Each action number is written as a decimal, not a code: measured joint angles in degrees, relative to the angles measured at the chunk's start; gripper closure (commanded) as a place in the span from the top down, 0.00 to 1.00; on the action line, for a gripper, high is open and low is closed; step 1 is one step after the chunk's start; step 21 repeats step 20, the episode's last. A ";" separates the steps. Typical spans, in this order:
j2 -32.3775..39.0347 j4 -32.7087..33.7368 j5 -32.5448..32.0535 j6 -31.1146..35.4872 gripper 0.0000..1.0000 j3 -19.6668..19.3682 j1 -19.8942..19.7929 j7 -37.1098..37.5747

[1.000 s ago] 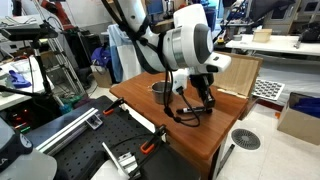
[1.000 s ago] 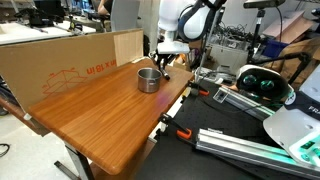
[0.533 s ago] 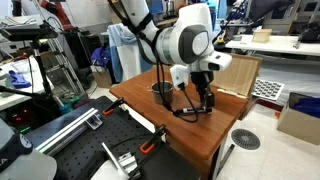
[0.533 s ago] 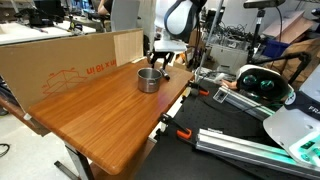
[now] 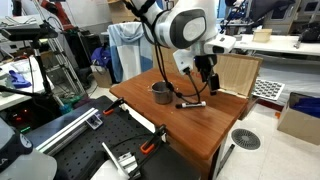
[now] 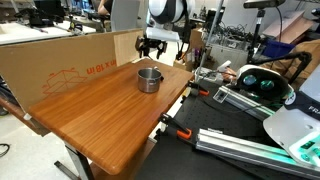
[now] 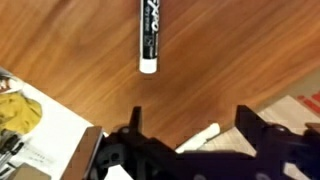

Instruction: Remove the marker from the silver pot and put it on the table

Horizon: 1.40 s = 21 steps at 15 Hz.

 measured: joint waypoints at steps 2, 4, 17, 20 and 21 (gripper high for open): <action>-2.16 0.15 2.09 0.00 1.00 -0.18 0.51 -2.12; -4.95 0.15 3.45 0.01 1.00 -0.18 0.94 -3.70; -20.61 -1.06 4.98 -4.64 1.00 -0.50 3.67 -5.05; -20.61 -1.06 4.98 -4.64 1.00 -0.50 3.68 -5.05; -20.61 -1.06 4.98 -4.64 1.00 -0.50 3.68 -5.05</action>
